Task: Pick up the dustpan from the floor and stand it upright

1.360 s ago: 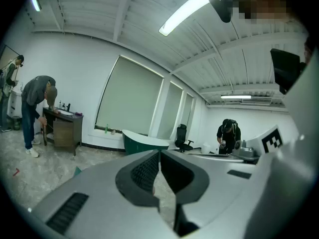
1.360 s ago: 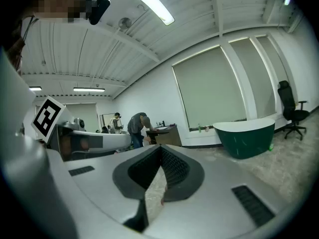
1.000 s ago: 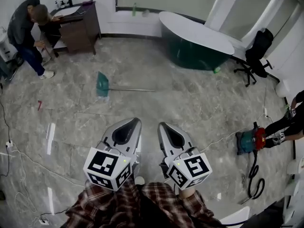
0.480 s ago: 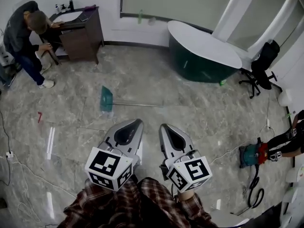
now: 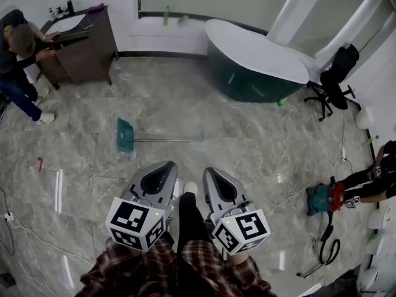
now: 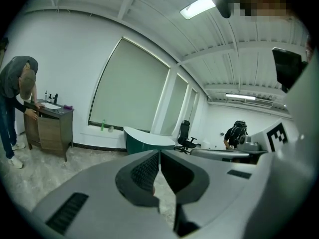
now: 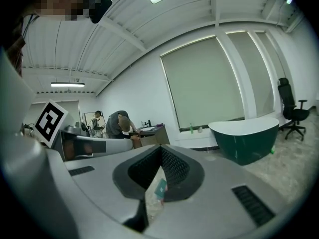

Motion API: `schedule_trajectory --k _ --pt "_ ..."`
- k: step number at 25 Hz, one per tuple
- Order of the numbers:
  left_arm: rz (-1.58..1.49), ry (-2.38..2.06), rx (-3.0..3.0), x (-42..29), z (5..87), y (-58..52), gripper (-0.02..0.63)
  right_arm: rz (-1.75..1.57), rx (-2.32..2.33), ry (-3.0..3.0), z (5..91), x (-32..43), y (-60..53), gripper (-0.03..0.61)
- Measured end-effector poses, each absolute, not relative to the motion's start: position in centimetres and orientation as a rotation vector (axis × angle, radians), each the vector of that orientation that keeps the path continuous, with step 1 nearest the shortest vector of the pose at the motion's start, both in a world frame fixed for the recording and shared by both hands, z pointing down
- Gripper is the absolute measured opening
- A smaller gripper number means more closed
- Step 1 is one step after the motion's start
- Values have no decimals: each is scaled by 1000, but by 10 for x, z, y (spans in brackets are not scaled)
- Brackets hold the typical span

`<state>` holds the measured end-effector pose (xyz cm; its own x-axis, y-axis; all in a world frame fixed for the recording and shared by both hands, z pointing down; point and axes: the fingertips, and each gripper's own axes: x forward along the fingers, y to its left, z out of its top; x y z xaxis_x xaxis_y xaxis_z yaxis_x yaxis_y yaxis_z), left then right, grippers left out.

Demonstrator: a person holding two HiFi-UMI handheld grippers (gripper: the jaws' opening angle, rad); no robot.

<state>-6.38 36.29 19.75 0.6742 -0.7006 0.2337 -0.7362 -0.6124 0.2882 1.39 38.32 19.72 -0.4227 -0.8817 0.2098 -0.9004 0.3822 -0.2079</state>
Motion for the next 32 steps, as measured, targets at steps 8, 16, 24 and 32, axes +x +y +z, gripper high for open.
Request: schedule_trajectory --k 8,16,24,32 --pt "105 -1167 2549 -6 180 253 21 389 1616 -2592 181 71 272 11" --pt "63 -1254 2520 46 159 169 21 365 1514 -2649 161 121 179 11" --pt "43 -1363 2451 19 162 108 21 381 1381 -2697 167 94 115 11" --pt "35 -1348 2502 -32 157 22 21 339 1411 -2710 163 38 31 11"
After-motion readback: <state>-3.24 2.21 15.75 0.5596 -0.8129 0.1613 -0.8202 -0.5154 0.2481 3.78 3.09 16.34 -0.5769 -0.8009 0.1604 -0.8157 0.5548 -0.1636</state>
